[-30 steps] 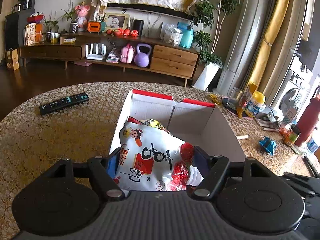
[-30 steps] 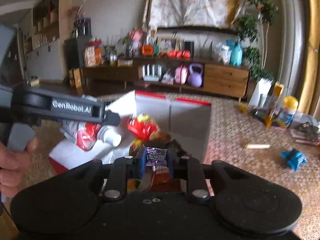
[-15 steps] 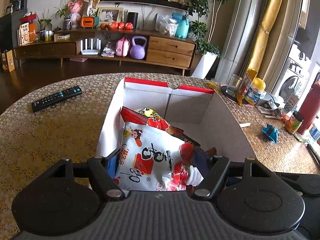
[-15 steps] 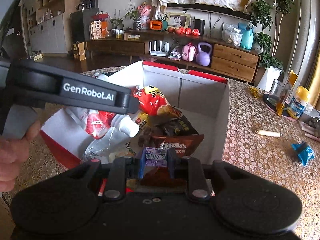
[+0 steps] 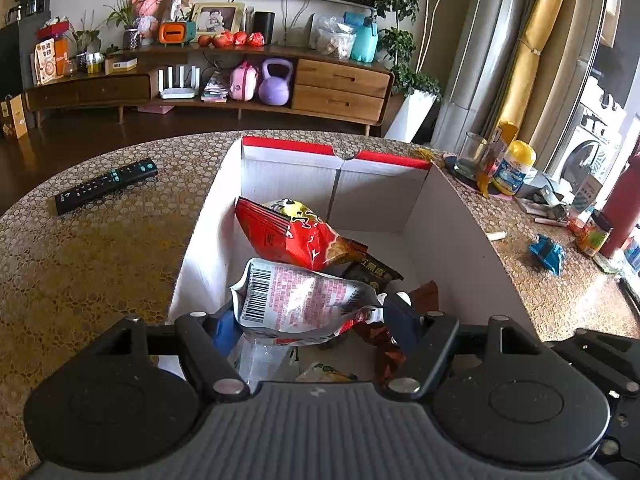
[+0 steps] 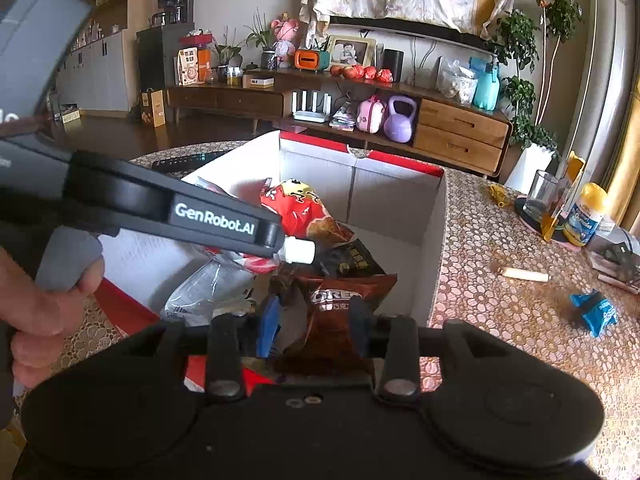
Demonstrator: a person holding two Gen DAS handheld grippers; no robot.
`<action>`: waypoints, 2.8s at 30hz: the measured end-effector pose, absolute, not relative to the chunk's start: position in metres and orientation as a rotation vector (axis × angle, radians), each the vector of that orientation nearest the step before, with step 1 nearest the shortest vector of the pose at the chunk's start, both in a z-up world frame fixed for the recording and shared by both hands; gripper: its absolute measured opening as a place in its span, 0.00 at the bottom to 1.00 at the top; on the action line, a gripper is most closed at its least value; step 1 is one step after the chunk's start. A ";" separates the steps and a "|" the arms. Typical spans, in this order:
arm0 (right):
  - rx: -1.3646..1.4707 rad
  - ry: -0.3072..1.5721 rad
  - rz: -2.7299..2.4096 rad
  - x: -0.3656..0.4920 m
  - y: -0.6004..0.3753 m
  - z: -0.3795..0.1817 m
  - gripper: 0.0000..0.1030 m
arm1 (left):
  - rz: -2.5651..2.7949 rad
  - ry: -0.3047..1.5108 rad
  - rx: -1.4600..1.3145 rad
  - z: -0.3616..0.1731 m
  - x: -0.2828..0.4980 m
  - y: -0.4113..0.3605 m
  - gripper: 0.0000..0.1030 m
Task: Organize snacks
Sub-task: 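Lower both snacks into the box and open both tools, then move both tools back toward the sausage stick and blue bar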
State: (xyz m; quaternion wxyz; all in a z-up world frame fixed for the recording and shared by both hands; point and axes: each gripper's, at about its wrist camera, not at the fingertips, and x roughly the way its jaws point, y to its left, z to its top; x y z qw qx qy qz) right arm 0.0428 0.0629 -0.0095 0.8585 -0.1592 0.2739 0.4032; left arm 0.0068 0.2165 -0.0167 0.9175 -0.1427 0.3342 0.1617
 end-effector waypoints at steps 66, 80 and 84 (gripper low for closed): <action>0.068 0.563 0.418 0.121 -0.129 -0.022 0.50 | 0.035 0.635 0.084 0.029 0.138 0.074 0.87; 0.101 0.588 0.345 0.154 -0.146 -0.031 0.53 | -0.086 0.775 0.164 -0.003 0.219 0.057 0.87; 0.103 0.596 0.333 0.160 -0.148 -0.034 0.53 | -0.124 0.818 0.195 -0.016 0.246 0.054 0.87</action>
